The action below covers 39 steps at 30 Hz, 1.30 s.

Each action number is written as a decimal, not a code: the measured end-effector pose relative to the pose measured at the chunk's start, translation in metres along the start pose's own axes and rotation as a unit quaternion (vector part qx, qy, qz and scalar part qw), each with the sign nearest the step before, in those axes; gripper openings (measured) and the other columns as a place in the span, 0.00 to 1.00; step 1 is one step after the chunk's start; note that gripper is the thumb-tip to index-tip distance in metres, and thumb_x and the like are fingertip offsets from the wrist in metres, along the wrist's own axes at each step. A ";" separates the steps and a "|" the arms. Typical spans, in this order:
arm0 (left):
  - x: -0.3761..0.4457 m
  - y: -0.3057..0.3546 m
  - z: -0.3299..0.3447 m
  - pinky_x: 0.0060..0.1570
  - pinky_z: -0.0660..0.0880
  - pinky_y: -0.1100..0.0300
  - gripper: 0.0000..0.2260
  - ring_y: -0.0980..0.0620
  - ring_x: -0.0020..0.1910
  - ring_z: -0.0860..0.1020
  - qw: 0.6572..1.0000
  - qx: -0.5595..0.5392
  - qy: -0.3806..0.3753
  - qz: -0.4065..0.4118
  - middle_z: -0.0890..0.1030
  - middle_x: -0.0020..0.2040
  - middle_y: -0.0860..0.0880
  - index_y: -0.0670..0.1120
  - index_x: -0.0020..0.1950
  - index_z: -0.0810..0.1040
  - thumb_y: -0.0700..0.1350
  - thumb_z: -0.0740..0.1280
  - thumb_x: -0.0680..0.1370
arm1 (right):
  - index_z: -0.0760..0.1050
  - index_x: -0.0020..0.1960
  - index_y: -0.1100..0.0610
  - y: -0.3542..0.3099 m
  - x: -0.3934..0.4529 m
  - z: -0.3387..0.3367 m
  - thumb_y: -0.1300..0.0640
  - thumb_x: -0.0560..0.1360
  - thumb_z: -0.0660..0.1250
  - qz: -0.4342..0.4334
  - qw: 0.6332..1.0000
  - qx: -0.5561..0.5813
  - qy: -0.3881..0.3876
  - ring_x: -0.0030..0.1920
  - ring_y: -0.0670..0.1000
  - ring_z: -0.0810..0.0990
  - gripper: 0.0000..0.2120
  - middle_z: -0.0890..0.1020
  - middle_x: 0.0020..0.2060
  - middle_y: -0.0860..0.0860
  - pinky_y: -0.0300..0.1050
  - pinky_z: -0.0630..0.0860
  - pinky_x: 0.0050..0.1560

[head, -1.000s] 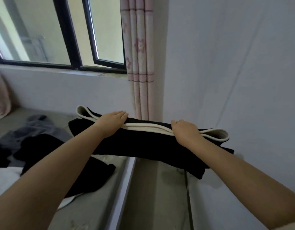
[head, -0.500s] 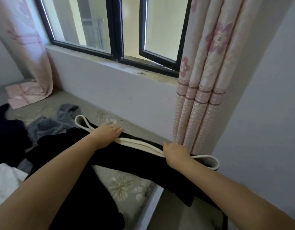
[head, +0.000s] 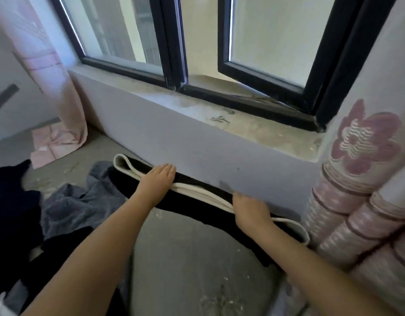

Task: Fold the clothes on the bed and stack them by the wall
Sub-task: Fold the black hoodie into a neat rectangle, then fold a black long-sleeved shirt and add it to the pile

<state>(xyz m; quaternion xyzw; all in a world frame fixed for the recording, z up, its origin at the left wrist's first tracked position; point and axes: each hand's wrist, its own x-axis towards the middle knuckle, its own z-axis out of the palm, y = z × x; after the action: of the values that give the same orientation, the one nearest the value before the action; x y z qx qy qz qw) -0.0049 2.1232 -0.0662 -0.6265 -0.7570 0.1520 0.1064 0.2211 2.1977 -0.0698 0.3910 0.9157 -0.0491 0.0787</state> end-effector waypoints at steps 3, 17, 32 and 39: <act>0.054 0.000 0.010 0.70 0.57 0.55 0.24 0.42 0.70 0.64 0.998 -0.023 0.058 0.008 0.63 0.71 0.35 0.32 0.71 0.58 0.33 0.60 0.76 | 0.66 0.64 0.64 0.012 0.038 0.007 0.65 0.75 0.60 0.028 0.998 -0.008 0.063 0.54 0.53 0.78 0.18 0.76 0.57 0.58 0.45 0.75 0.48; -0.046 0.110 0.245 0.73 0.44 0.51 0.27 0.47 0.75 0.40 0.916 -0.133 -0.377 -0.038 0.40 0.76 0.46 0.44 0.75 0.40 0.45 0.52 0.81 | 0.33 0.74 0.57 -0.068 0.031 0.291 0.42 0.78 0.52 -0.026 0.962 0.027 -0.271 0.74 0.59 0.34 0.37 0.35 0.73 0.59 0.63 0.39 0.71; -0.173 0.132 0.254 0.68 0.36 0.59 0.27 0.51 0.74 0.38 0.870 -0.313 -0.249 -0.289 0.39 0.76 0.46 0.42 0.75 0.39 0.41 0.50 0.80 | 0.45 0.75 0.56 -0.075 0.014 0.280 0.50 0.79 0.54 -0.175 0.956 0.003 -0.237 0.75 0.57 0.42 0.30 0.43 0.75 0.58 0.57 0.44 0.73; -0.336 0.109 0.229 0.72 0.49 0.53 0.27 0.49 0.75 0.45 0.767 -0.284 -0.274 -0.506 0.48 0.77 0.45 0.41 0.75 0.49 0.49 0.55 0.80 | 0.52 0.75 0.57 -0.190 -0.017 0.263 0.56 0.79 0.53 -0.386 0.888 0.043 -0.246 0.75 0.52 0.48 0.25 0.51 0.75 0.53 0.48 0.47 0.74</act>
<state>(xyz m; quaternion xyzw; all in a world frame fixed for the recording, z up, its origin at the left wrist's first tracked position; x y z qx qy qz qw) 0.0790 1.7903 -0.3093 -0.0864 -0.9699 0.0190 -0.2269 0.1227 2.0146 -0.3201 -0.0153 0.9426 -0.2099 0.2591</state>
